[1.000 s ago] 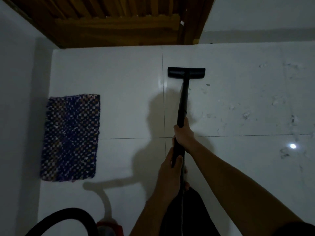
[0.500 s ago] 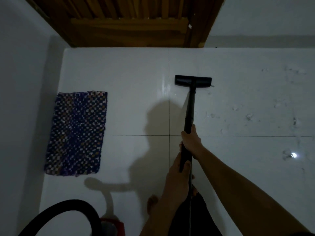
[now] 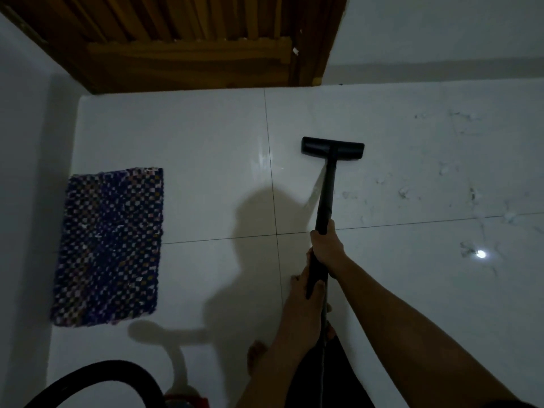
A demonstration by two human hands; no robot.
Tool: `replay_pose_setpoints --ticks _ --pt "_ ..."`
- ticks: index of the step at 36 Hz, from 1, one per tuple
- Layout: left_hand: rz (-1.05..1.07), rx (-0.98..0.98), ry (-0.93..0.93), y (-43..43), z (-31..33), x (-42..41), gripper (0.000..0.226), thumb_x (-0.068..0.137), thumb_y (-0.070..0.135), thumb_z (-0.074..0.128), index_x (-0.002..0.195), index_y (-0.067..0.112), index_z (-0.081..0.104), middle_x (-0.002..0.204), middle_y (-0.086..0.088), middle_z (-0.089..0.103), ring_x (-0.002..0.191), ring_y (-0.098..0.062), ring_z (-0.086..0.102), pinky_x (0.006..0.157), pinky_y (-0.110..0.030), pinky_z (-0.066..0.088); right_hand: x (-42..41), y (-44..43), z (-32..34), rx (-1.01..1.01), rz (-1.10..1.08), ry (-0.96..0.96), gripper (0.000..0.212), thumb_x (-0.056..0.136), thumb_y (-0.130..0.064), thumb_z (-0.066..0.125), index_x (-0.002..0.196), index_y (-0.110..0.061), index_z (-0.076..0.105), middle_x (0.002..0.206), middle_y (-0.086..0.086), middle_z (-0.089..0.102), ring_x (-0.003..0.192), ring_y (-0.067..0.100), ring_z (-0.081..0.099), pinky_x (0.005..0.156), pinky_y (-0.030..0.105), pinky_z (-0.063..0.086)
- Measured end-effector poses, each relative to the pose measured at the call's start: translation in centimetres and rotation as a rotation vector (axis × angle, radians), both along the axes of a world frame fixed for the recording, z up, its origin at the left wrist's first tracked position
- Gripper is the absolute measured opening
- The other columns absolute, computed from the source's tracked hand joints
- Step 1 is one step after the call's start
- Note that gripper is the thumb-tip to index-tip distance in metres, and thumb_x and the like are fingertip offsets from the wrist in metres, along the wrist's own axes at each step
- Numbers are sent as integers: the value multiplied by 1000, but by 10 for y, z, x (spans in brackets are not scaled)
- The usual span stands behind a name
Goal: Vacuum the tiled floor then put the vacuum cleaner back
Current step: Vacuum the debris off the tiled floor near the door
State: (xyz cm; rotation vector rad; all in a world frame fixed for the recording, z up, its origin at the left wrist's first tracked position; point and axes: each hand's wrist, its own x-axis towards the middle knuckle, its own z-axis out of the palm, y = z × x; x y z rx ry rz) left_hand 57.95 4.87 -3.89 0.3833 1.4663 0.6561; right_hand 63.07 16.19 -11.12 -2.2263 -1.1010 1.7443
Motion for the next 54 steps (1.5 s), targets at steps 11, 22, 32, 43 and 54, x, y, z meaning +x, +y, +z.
replay_pose_setpoints --ticks 11,22,32,43,54 --pt "9 19 -8 -52 23 -6 44 100 27 39 143 28 34 74 -2 55 35 -6 51 38 -20 46 -5 -52 8 1 45 13 58 98 -19 40 150 -23 16 96 18 55 53 19 53 46 25 45" --pt "85 1 26 -101 24 27 46 100 29 39 145 31 31 74 -3 58 43 -11 52 50 -30 50 18 -97 8 -31 157 13 58 98 -18 41 151 -23 15 95 17 55 51 19 53 37 19 40" --pt "139 -8 22 -124 30 82 49 100 24 38 146 29 23 72 -5 57 34 -4 51 38 -14 42 68 -120 14 -22 179 28 60 99 -17 40 151 -25 14 97 17 56 49 18 53 29 13 37" --pt "75 4 18 -142 29 123 47 100 24 39 146 26 29 76 2 59 39 -2 55 40 -10 42 118 -141 13 -34 121 -2 59 98 -20 41 150 -26 14 99 19 55 51 20 54 44 25 45" --pt "-2 34 -7 -184 30 140 46 100 27 38 145 28 30 77 -10 57 33 -6 50 37 -16 43 143 -183 21 -36 39 -13 59 99 -19 40 151 -24 13 87 14 54 49 17 52 32 16 38"
